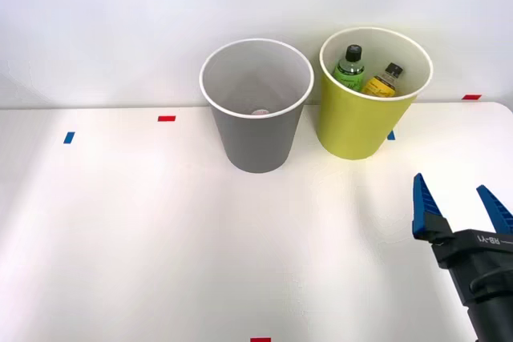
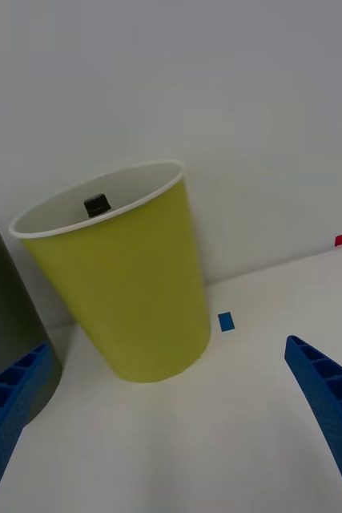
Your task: Put cans in the gray bin, plastic bottles in the light green bin
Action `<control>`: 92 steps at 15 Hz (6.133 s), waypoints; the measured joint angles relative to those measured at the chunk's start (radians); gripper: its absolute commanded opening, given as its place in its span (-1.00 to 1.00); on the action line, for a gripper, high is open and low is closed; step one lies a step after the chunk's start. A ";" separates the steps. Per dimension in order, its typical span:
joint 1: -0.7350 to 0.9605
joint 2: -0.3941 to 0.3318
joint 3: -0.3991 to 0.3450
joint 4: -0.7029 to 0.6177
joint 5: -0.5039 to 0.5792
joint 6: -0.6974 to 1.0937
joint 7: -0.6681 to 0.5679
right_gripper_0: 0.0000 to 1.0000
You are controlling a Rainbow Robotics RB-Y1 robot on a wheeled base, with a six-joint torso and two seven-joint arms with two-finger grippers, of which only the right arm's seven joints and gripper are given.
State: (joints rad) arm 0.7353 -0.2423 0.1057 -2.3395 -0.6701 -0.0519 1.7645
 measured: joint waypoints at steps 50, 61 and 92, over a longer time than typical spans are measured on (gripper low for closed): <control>0.211 0.123 0.157 0.459 0.864 -0.608 -0.378 1.00; 0.211 0.123 0.157 0.459 0.864 -0.608 -0.378 1.00; 0.211 0.123 0.157 0.459 0.863 -0.608 -0.378 1.00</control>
State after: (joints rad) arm 0.9465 -0.1196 0.2623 -1.8806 0.1933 -0.6597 1.3867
